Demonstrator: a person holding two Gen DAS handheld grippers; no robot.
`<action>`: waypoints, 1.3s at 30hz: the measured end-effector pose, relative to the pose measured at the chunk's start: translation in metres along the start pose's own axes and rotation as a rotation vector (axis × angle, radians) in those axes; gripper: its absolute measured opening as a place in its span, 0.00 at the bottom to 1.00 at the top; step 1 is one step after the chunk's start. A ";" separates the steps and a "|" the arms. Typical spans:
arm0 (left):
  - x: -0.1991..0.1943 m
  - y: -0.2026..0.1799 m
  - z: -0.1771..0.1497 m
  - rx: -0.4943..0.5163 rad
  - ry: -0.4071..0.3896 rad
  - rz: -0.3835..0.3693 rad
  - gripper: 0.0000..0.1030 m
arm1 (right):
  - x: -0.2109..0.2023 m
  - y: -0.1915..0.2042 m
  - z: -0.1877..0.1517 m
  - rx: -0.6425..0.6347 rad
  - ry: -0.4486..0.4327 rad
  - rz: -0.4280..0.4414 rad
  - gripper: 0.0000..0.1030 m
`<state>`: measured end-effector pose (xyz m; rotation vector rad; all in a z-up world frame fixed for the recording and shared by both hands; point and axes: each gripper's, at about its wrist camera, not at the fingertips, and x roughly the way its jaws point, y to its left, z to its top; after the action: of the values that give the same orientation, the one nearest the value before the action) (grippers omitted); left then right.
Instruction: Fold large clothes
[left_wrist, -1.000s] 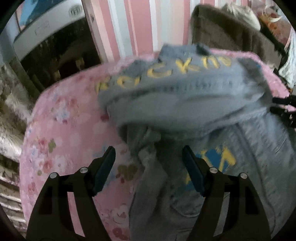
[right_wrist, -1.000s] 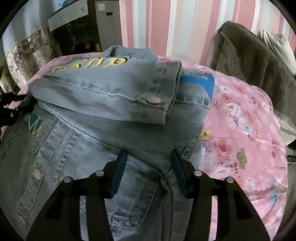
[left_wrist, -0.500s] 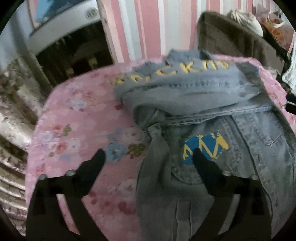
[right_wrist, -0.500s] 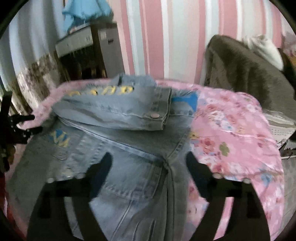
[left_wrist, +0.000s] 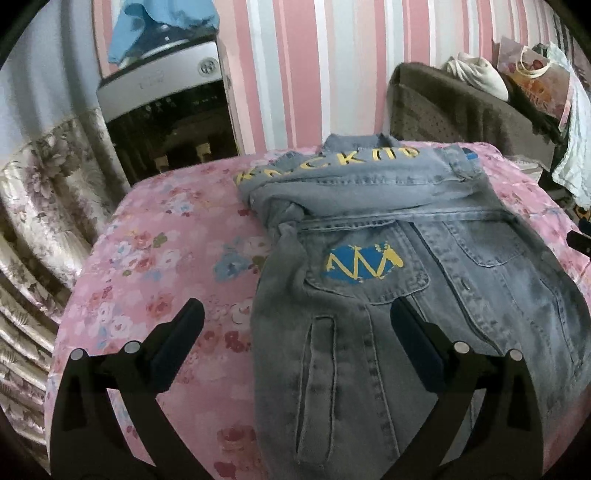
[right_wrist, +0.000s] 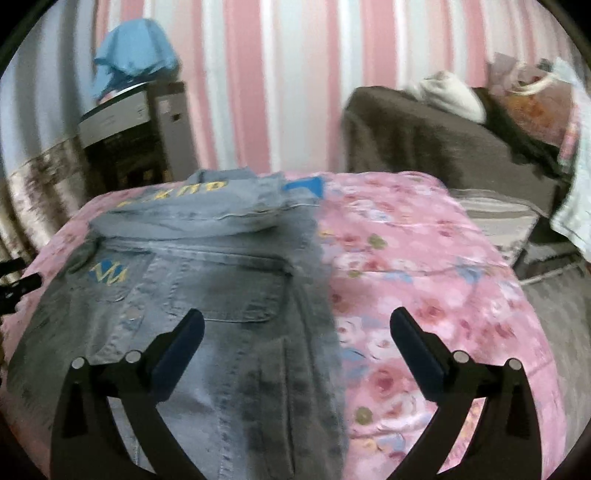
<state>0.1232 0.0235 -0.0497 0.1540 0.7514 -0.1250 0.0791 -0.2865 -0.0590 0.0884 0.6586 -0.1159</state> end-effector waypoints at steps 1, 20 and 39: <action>-0.004 -0.002 -0.003 -0.003 -0.017 0.004 0.97 | -0.004 0.000 -0.004 0.016 -0.009 -0.015 0.98; -0.033 -0.004 -0.050 -0.128 -0.082 0.004 0.97 | -0.041 0.014 -0.051 0.041 -0.091 0.015 0.98; -0.033 0.016 -0.096 -0.123 0.007 0.074 0.97 | -0.046 -0.007 -0.081 0.099 -0.034 0.091 0.98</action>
<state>0.0382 0.0583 -0.0949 0.0648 0.7571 -0.0081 -0.0071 -0.2803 -0.0948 0.2105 0.6134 -0.0623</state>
